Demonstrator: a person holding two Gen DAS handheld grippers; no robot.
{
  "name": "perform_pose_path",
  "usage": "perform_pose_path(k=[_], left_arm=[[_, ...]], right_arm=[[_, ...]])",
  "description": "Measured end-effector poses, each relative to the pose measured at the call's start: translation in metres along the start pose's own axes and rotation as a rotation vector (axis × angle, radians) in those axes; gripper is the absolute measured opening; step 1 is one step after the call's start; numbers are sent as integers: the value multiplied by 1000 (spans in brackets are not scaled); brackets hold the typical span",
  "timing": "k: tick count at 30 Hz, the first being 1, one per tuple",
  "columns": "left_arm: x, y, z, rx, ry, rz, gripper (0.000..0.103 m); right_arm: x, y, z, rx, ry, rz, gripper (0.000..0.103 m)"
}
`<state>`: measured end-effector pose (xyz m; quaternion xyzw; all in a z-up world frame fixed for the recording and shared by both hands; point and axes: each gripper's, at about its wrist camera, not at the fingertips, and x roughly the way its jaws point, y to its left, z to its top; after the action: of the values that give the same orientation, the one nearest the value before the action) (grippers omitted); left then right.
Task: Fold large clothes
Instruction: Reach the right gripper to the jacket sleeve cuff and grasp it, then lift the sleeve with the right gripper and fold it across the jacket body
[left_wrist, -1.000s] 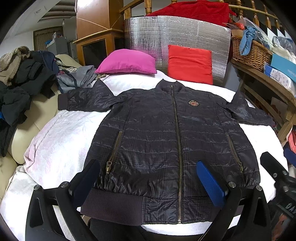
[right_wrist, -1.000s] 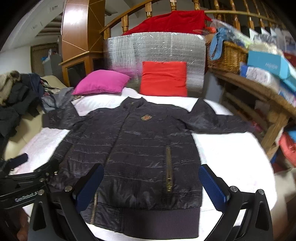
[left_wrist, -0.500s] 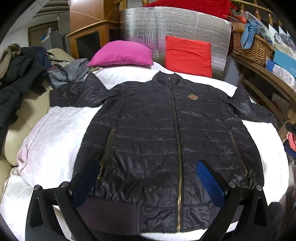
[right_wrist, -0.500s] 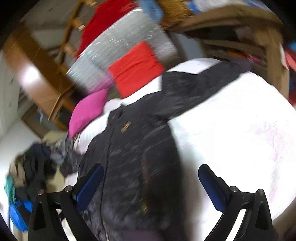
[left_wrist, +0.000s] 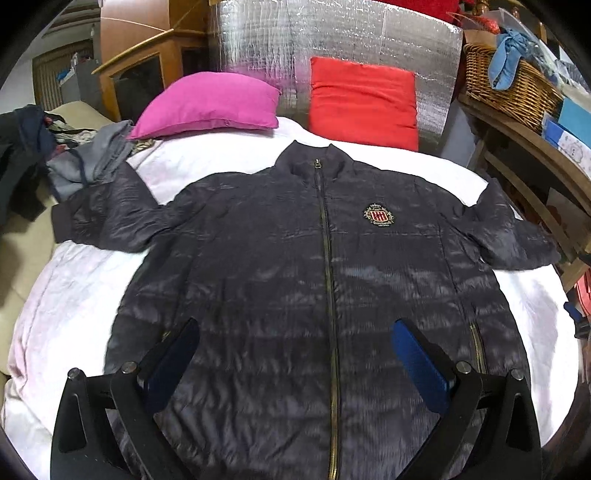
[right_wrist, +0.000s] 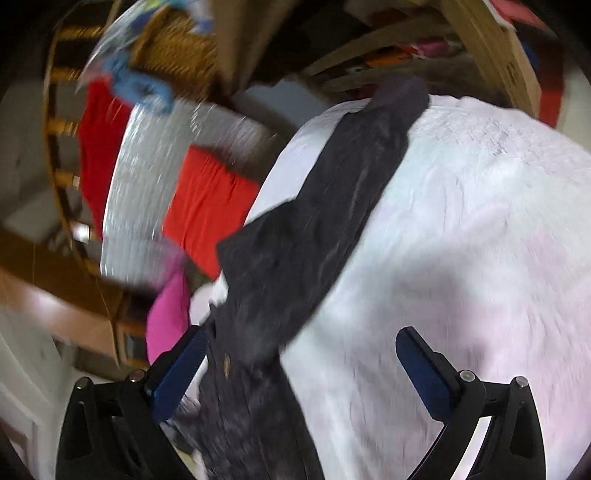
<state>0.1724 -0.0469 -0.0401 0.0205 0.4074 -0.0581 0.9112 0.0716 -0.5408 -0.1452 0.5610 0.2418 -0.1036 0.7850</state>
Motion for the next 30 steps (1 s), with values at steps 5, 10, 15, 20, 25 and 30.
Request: perform_pose_path(k=[5, 10, 15, 20, 25, 30], left_arm=[[25, 1, 5, -6, 18, -1, 103], [38, 12, 2, -15, 36, 7, 103], [45, 29, -2, -48, 44, 20, 103], [45, 47, -10, -89, 34, 23, 103], [45, 63, -18, -128, 33, 12, 103], [41, 74, -22, -155, 21, 2, 103]], right_arm=[[33, -12, 58, 76, -49, -14, 93], [61, -16, 90, 127, -72, -67, 89], [81, -22, 111, 144, -70, -156, 68], [93, 12, 116, -72, -66, -346, 19], [88, 115, 103, -371, -138, -325, 14], [85, 237, 56, -628, -197, -218, 14]])
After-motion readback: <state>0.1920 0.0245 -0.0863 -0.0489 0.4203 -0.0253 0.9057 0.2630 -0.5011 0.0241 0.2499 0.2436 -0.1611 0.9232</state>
